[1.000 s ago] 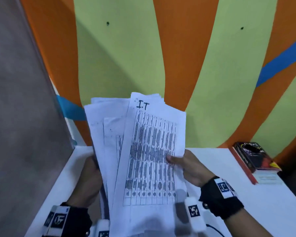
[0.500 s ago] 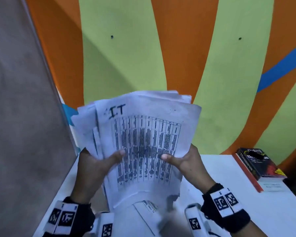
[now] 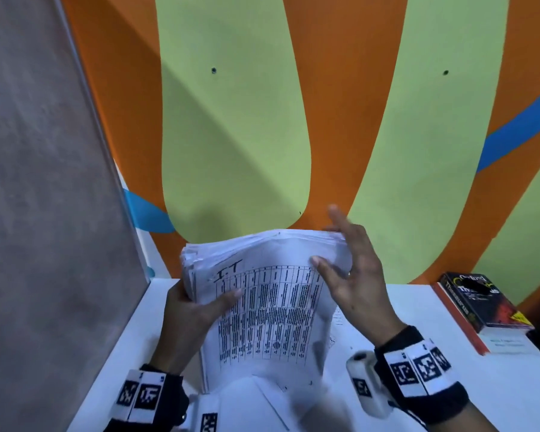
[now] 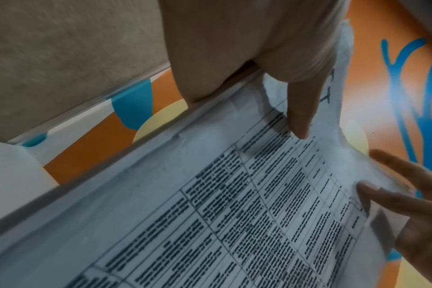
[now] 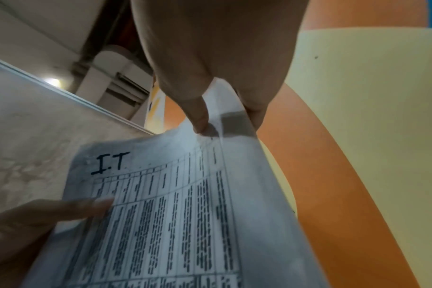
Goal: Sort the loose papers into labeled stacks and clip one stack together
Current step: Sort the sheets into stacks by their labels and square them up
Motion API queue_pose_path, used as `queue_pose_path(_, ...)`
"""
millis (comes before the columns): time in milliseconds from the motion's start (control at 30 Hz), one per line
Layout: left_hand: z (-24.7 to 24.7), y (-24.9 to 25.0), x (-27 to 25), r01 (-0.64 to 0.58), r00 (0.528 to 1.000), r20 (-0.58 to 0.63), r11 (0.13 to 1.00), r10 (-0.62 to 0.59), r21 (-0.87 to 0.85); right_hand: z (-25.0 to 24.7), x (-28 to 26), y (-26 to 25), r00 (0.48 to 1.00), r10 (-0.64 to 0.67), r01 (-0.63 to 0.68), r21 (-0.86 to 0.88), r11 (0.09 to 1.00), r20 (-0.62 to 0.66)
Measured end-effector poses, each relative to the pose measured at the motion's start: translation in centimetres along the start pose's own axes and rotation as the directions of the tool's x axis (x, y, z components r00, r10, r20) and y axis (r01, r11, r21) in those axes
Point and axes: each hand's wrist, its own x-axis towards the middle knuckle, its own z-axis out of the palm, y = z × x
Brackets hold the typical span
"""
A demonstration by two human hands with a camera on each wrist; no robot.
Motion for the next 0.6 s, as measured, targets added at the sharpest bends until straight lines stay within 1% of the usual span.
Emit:
queue_pose_path(67,-0.2,-0.8,-0.2,0.057,0.998,0.029,0.998,-0.057,0.001,-0.1,0.6,-0.2,0.998,-0.065,0.065,-0.047,0.997,0.016)
queue_pose_path(100,-0.3,-1.3,-0.4,0.103,0.994,0.044,0.995,-0.103,0.006,0.0,0.5,0.0,0.999,-0.054,0.054,-0.034,0.998,-0.007)
queue_pose_path(133,-0.2,-1.8,-0.7,0.143,0.988,0.06,0.99,-0.144,0.011,0.0,0.3,0.4,0.999,-0.01,0.01,-0.005,1.0,-0.047)
queue_pose_path(200,0.2,-2.9,-1.4,0.206,0.977,0.053,0.977,-0.208,0.056,0.2,-0.1,1.3,0.986,0.111,-0.102,0.074,0.992,-0.121)
queue_pose_path(233,0.3,-3.2,-1.6,0.219,0.975,0.014,0.973,-0.221,0.07,0.5,-0.4,2.1,0.977,0.172,-0.154,0.143,0.978,-0.127)
queue_pose_path(300,0.1,-3.1,-1.7,0.181,0.981,-0.093,0.979,-0.172,0.094,1.1,-1.1,4.3,0.948,0.304,-0.271,0.269,0.924,-0.091)
queue_pose_path(333,-0.4,-2.9,-1.4,0.151,0.98,-0.146,0.982,-0.133,0.117,1.5,-1.6,5.8,0.931,0.358,-0.333,0.241,0.912,-0.066)
queue_pose_path(367,-1.0,-2.5,-1.1,0.118,0.977,-0.193,0.98,-0.087,0.158,1.8,-2.1,7.4,0.916,0.401,-0.395,0.127,0.91,-0.026)
queue_pose_path(400,-1.8,-1.9,-0.7,0.091,0.967,-0.25,0.974,-0.037,0.205,2.0,-2.8,9.1,0.893,0.449,-0.447,-0.051,0.893,0.037)
queue_pose_path(433,-2.7,-1.5,-0.4,0.072,0.952,-0.306,0.968,0.005,0.239,2.5,-3.6,10.7,0.847,0.519,-0.483,-0.241,0.842,0.115)
queue_pose_path(467,-3.6,-1.0,0.0,0.06,0.933,-0.357,0.964,0.038,0.26,3.2,-4.4,12.1,0.774,0.601,-0.496,-0.398,0.772,0.201)
queue_pose_path(500,-4.5,-0.9,0.3,0.037,0.92,-0.385,0.961,0.075,0.275,4.0,-5.2,13.2,0.685,0.674,-0.487,-0.515,0.706,0.276)
queue_pose_path(533,-5.2,-0.7,0.5,0.028,0.908,-0.408,0.955,0.1,0.295,4.9,-5.9,14.2,0.604,0.728,-0.456,-0.608,0.649,0.324)
queue_pose_path(567,-5.9,-0.8,0.7,0.023,0.898,-0.423,0.948,0.12,0.317,5.9,-6.5,15.0,0.545,0.769,-0.411,-0.694,0.592,0.333)
queue_pose_path(600,-6.5,-1.0,0.9,0.026,0.89,-0.436,0.942,0.13,0.334,6.8,-6.8,15.5,0.531,0.787,-0.363,-0.755,0.546,0.314)
